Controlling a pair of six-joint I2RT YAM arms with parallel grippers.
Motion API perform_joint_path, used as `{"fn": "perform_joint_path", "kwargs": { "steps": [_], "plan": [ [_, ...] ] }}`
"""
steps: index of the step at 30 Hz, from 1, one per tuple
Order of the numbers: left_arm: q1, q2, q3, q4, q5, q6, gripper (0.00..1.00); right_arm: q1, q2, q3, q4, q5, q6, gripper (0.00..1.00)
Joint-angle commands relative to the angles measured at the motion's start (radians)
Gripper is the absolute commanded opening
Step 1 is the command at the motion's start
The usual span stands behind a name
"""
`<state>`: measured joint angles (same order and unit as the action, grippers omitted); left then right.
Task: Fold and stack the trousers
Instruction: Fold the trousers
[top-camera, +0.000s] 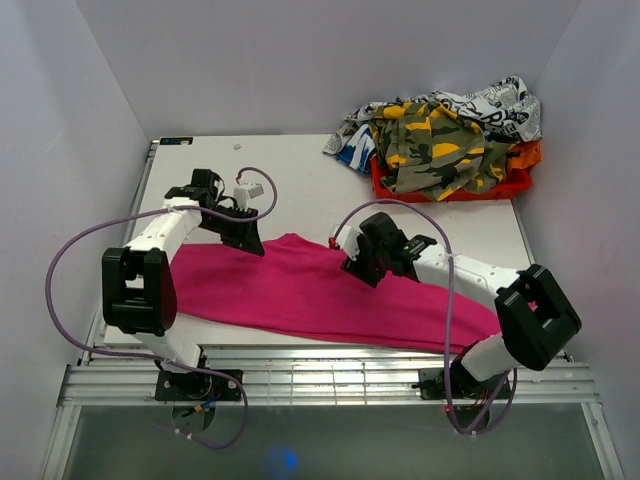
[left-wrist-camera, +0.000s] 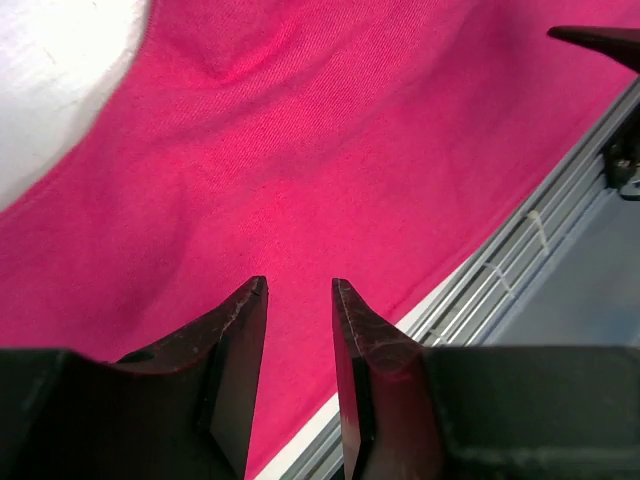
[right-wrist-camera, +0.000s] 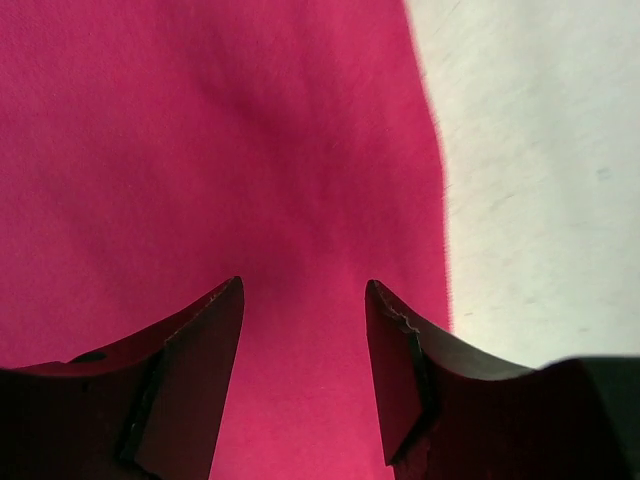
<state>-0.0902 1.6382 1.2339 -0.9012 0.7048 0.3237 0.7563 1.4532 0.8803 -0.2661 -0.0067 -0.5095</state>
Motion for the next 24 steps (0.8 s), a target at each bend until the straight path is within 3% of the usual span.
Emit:
{"fn": "perform_joint_path", "kwargs": {
  "steps": [1,5,9,13,19,22,23,24],
  "plan": [
    [-0.011,-0.003,-0.013,0.105,0.125,-0.061,0.42,-0.055,0.051,-0.001,-0.142,-0.174,0.071,0.58],
    [-0.081,0.051,0.041,0.238,0.084,-0.149,0.46,-0.090,0.111,-0.021,-0.166,-0.171,0.072,0.54],
    [-0.149,0.136,0.084,0.350,-0.076,-0.228,0.51,-0.103,0.171,-0.024,-0.189,-0.151,0.068,0.53],
    [-0.221,0.216,0.125,0.374,-0.240,-0.221,0.62,-0.112,0.190,-0.018,-0.211,-0.150,0.062,0.53],
    [-0.240,0.288,0.137,0.361,-0.375,-0.224,0.62,-0.114,0.216,-0.009,-0.231,-0.133,0.048,0.53],
    [-0.241,0.310,0.159,0.354,-0.381,-0.210,0.49,-0.114,0.239,-0.009,-0.239,-0.124,0.036,0.53],
    [-0.243,0.324,0.168,0.354,-0.384,-0.206,0.37,-0.114,0.245,-0.010,-0.240,-0.122,0.029,0.51],
    [-0.241,0.330,0.176,0.360,-0.412,-0.206,0.31,-0.114,0.251,-0.012,-0.246,-0.113,0.017,0.50]
  ]
}}
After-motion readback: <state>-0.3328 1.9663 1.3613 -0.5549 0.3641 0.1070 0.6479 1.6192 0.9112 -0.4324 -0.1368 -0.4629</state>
